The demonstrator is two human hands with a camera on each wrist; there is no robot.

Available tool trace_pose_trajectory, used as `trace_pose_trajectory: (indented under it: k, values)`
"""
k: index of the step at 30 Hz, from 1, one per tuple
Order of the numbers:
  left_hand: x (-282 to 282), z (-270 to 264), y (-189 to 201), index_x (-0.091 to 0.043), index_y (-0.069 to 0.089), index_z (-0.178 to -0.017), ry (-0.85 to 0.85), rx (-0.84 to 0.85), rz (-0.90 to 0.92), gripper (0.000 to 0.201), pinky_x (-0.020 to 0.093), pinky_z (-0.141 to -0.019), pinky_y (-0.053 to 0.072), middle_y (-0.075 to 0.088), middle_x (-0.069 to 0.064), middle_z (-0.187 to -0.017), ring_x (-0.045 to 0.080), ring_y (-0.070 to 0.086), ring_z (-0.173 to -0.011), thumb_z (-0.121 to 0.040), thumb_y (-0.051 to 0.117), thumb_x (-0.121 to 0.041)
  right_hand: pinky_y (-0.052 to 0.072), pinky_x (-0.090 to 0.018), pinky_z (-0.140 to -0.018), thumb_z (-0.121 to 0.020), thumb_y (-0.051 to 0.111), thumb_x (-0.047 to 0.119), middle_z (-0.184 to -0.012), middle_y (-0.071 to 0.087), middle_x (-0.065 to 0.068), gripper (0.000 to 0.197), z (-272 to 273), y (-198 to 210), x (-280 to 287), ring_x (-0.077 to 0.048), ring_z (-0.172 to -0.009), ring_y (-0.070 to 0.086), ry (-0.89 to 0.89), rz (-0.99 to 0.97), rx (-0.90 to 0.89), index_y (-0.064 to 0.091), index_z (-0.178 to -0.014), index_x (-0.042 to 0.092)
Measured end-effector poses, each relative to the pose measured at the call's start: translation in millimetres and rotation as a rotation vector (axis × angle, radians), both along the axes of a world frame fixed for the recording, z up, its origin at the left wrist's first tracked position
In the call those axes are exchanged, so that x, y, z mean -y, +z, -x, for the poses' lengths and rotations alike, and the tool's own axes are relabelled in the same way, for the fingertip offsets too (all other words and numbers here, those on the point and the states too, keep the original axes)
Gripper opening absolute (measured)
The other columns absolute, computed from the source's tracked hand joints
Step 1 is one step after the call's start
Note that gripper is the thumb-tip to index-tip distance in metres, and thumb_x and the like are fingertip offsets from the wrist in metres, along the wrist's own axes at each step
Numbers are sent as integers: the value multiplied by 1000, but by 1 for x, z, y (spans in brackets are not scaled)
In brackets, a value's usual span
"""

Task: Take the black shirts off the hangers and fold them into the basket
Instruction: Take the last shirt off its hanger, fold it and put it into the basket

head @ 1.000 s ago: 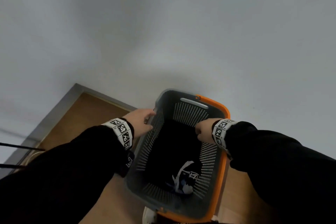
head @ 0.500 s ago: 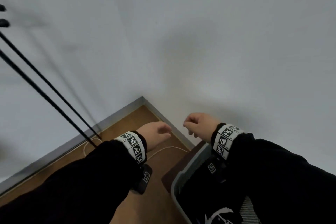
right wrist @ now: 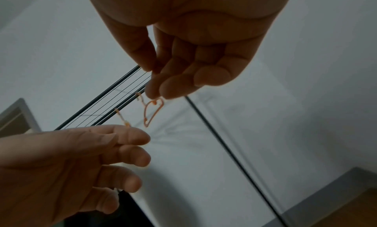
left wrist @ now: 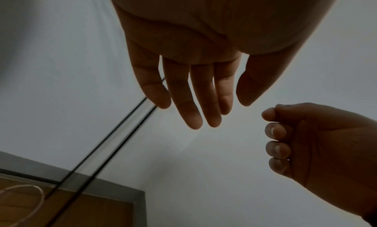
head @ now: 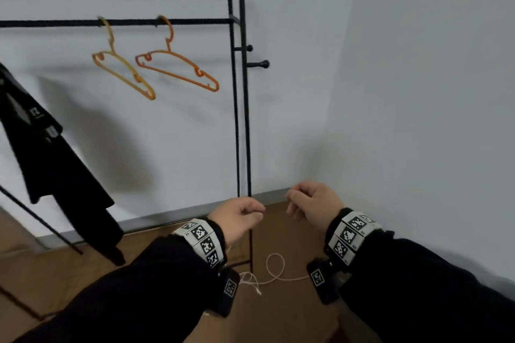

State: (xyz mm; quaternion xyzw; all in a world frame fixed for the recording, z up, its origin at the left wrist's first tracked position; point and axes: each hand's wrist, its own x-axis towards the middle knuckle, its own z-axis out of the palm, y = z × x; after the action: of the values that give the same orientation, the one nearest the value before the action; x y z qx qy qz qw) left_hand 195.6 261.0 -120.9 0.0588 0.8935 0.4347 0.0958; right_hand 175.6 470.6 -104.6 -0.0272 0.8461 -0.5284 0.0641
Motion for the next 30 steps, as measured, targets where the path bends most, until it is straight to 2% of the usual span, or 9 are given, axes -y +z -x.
trace_pose_trajectory:
  k: [4,7,10,13,16,19,24,28,30]
  values:
    - [120,-28,5,-32,69,-99,102,-32,50,10,4,-69,42,65,-19,-83,-8,57,-75,-91,65,-27,52,-29,-60,-95,58,21,-65,72,-3,19,-9,3,120,-14,-52,61,102,7,-17,66,-77,18]
    - [207,-48,12,-35,70,-95,256,-69,75,9,16,-79,48,68,-14,-90,3,61,-84,-89,67,-29,53,-31,-63,-94,58,29,-67,73,-3,17,-15,5,203,-14,-53,61,191,7,-23,67,-84,20]
    - [279,-68,26,-30,71,-101,376,-73,61,12,10,-77,44,70,-12,-98,2,62,-91,-90,65,-28,51,-28,-61,-95,57,29,-64,71,-1,15,-14,13,274,-13,-52,60,272,27,-53,68,-87,23]
    - [335,-77,36,-28,71,-105,486,-117,50,16,23,-87,51,69,-13,-96,5,63,-90,-91,64,-26,48,-25,-61,-95,56,32,-67,72,1,14,-3,23,331,-10,-54,62,362,19,-92,67,-90,27]
    - [376,-72,45,-31,70,-100,573,-135,29,12,19,-72,51,67,-14,-86,3,61,-77,-91,64,-24,46,-25,-61,-95,53,34,-75,73,2,14,14,31,377,-14,-59,63,429,22,-131,66,-92,30]
    - [408,-54,54,-35,68,-94,624,-162,46,10,19,-71,46,66,-15,-84,5,61,-77,-90,64,-26,51,-25,-71,-96,52,34,-86,72,1,15,40,39,415,-20,-75,67,496,14,-193,66,-93,30]
    - [451,3,86,-29,59,-128,703,-200,89,37,24,-92,48,61,-14,-121,3,61,-102,-91,62,-29,51,-30,-83,-97,53,36,-88,66,9,13,109,56,486,-13,-85,64,572,56,-301,65,-92,32]
    - [470,57,117,-24,46,-143,802,-187,2,54,30,-102,44,51,-9,-139,12,49,-128,-92,60,-23,42,-8,-70,-99,53,34,-87,63,14,12,164,82,539,3,-78,57,616,135,-313,64,-99,29]
    - [476,82,126,-23,39,-147,825,-196,-8,59,31,-102,45,47,-8,-139,13,45,-130,-90,58,-19,39,-3,-64,-100,51,35,-88,62,14,13,188,96,563,-1,-79,57,642,135,-301,62,-105,29]
